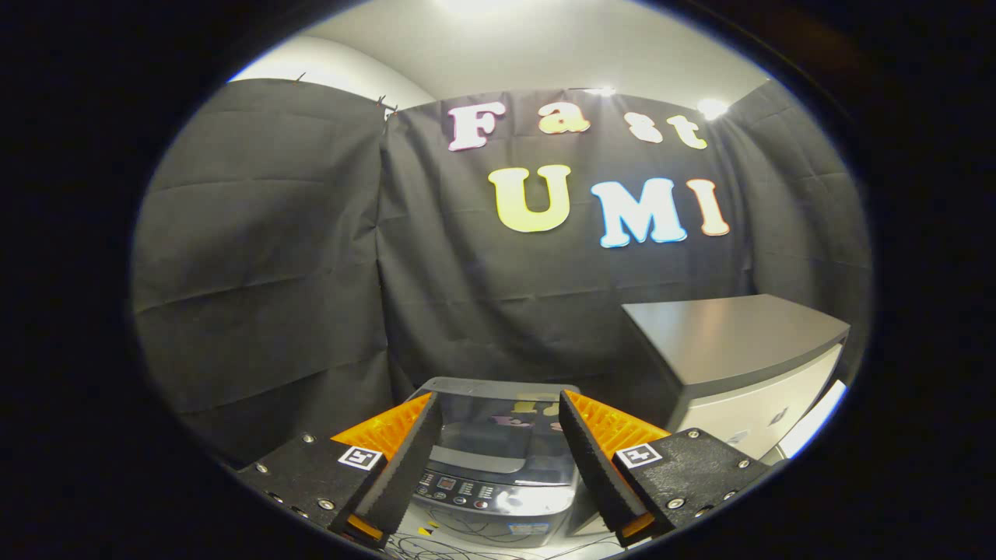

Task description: Put the clothes into the washing machine and then close the washing machine lid.

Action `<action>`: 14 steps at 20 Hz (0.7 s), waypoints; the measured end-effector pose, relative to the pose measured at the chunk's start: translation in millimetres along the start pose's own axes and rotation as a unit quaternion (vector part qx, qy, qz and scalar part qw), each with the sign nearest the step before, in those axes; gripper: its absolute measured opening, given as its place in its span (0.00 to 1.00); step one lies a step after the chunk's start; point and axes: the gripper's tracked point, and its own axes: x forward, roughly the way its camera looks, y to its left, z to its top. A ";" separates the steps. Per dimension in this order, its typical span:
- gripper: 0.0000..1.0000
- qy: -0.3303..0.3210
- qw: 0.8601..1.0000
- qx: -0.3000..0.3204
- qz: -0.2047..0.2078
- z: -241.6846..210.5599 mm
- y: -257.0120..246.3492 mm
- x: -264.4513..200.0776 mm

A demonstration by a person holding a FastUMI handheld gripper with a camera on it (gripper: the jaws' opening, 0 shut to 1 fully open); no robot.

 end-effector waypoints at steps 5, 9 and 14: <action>0.93 -0.024 0.999 0.002 -0.042 16.9 -65.9 -60.4; 0.93 -0.038 0.997 -0.005 -0.071 19.7 -111.2 -101.6; 0.93 -0.055 0.994 -0.001 -0.090 23.4 -151.4 -148.0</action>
